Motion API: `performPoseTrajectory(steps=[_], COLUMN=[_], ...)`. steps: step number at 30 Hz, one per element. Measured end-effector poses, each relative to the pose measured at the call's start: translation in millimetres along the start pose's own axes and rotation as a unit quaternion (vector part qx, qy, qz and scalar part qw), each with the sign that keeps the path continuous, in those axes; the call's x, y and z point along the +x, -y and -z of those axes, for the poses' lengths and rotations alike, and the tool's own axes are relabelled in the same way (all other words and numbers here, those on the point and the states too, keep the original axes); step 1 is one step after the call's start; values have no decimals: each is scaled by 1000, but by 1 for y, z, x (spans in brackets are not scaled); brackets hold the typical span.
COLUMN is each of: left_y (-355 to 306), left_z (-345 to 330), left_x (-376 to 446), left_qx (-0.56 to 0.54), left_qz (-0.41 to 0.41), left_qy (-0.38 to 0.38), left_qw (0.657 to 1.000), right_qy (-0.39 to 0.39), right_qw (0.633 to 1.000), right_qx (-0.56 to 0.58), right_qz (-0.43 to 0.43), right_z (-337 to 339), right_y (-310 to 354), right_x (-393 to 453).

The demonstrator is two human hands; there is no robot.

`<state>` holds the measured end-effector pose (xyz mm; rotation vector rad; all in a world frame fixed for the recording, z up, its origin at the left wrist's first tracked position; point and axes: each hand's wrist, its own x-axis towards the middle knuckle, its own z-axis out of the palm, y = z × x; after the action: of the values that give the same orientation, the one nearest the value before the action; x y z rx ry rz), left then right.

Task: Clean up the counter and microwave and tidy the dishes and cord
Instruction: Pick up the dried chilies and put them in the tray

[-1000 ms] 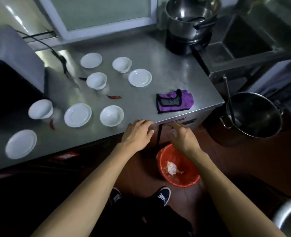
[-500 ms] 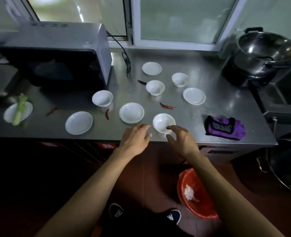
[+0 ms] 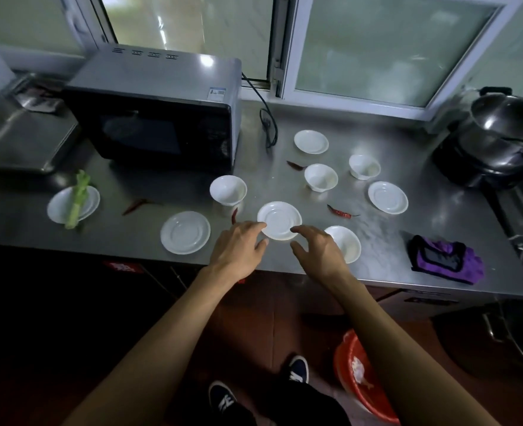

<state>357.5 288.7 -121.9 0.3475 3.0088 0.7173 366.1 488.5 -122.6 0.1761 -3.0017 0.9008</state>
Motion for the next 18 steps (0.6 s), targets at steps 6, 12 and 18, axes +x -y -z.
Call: performPoseTrajectory(steps=[6, 12, 18], left_y=[-1, -27, -39], left_z=[-1, -21, -51], left_x=[38, 104, 176], left_qx=[-8, 21, 21], left_qz=[-14, -33, -12], left_qy=[7, 45, 99], left_qw=[1000, 998, 995], right_qy=[-12, -3, 10], right_qw=[999, 998, 993], right_qx=[1, 13, 31], right_qz=[-33, -62, -115], right_z=[1, 3, 10], right_y=[-20, -67, -127], right_x=[30, 72, 121])
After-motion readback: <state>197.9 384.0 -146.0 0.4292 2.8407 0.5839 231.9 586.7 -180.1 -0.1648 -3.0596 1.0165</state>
